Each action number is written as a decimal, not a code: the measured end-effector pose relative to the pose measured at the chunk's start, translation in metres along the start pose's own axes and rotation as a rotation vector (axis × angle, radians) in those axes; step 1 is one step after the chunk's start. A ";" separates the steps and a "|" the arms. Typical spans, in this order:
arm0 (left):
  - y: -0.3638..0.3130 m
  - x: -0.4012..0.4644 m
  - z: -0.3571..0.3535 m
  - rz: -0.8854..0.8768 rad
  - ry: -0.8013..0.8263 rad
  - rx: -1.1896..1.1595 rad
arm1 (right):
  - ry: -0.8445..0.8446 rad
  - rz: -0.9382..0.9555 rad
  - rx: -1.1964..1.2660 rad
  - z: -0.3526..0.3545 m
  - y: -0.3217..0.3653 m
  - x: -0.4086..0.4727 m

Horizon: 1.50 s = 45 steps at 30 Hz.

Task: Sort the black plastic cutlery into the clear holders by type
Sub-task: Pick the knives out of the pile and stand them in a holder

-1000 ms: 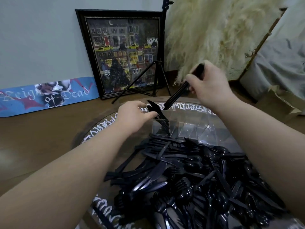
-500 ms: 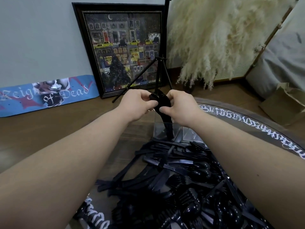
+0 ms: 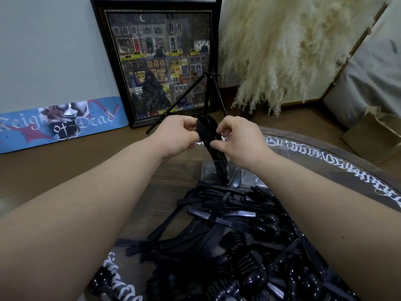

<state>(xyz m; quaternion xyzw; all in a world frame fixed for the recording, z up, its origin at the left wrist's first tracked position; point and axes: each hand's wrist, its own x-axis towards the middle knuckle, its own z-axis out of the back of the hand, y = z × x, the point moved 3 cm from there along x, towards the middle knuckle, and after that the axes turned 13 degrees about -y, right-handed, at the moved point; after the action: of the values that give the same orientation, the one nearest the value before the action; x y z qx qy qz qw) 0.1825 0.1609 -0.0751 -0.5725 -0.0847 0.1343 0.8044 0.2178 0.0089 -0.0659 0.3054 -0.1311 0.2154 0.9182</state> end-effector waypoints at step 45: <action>-0.008 -0.005 0.005 -0.250 -0.267 0.237 | 0.111 -0.079 0.114 -0.007 0.010 0.014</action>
<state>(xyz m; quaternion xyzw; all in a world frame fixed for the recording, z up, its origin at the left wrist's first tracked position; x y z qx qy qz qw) 0.1772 0.1614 -0.0654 -0.4362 -0.2445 0.1172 0.8580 0.2261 0.0249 -0.0616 0.3496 -0.0557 0.2028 0.9130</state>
